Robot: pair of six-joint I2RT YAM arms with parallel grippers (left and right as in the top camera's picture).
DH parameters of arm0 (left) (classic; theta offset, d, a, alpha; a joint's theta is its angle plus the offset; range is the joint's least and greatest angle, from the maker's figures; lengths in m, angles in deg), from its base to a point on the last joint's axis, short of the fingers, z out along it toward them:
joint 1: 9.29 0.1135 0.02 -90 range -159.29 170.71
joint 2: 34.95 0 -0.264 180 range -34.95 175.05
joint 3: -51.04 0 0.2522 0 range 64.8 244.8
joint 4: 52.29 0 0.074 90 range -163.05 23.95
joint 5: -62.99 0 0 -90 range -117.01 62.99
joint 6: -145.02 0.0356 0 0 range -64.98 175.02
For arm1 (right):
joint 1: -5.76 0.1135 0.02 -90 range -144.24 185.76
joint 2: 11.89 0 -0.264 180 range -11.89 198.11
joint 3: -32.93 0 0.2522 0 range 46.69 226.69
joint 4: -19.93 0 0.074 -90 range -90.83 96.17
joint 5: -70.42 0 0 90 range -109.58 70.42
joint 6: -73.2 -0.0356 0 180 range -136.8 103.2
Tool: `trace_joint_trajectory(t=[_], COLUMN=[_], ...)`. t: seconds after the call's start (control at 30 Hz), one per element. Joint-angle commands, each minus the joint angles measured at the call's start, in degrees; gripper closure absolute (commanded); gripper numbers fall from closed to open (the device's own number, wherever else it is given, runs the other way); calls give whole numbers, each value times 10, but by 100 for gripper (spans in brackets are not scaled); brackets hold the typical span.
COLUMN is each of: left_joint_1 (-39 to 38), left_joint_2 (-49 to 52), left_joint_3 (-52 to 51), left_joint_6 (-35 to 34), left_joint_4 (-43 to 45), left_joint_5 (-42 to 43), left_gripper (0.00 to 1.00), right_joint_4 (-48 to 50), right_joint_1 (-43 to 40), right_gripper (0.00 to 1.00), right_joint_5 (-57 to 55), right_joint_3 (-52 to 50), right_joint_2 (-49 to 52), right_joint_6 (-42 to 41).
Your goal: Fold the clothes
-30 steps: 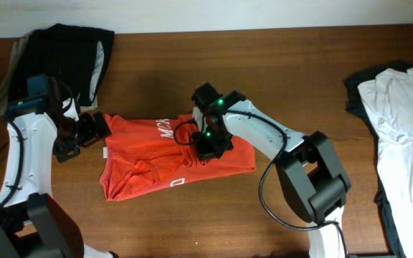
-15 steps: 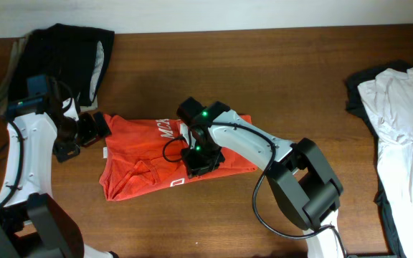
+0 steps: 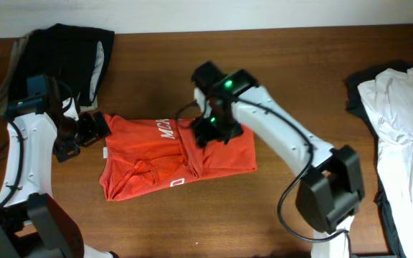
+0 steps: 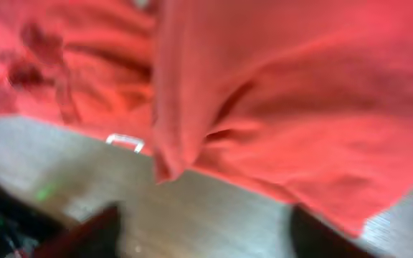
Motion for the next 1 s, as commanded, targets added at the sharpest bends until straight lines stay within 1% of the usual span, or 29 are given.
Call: trace_joint_trajectory(t=[0.0,0.07,0.1,0.2,0.27,0.47,0.67,0.73,0.8,0.97], left_joint_1=[-2,-2,-2,-2,-2,-2,-2,-2,-2,-2], left_joint_2=[-1,-1,-1,-1,-1,-1,-1,-1,-1,-1], left_joint_3=[3,3,3,3,3,3,3,3,3,3], left_joint_6=[-2,-2,-2,-2,-2,-2,-1,-1,-1,-1], left_joint_4=[1,1,1,1,1,1,-2,-2,-2,-1], left_joint_5=[7,7,7,7,7,7,7,7,6,6], left_gripper=[1,1,1,1,1,1,1,1,1,1], right_joint_4=[13,26,36,76,96,138,221,236,226,125], right_joint_1=[-38,-48,-50,-42,-30,16,74,82,81,73], right_gripper=[71,93,96,96,96,96,95,96,96,96], right_joint_5=[-16,7,22,79,97,117,130,129,126,56], right_joint_3=[-25,-40,-48,-81,-100,-113,-113,-113,-105,-23], right_joint_2=[8,22,28,45,56,76,109,114,110,60], right_joint_6=[7,7,7,7,5,-12,-48,-51,-39,7])
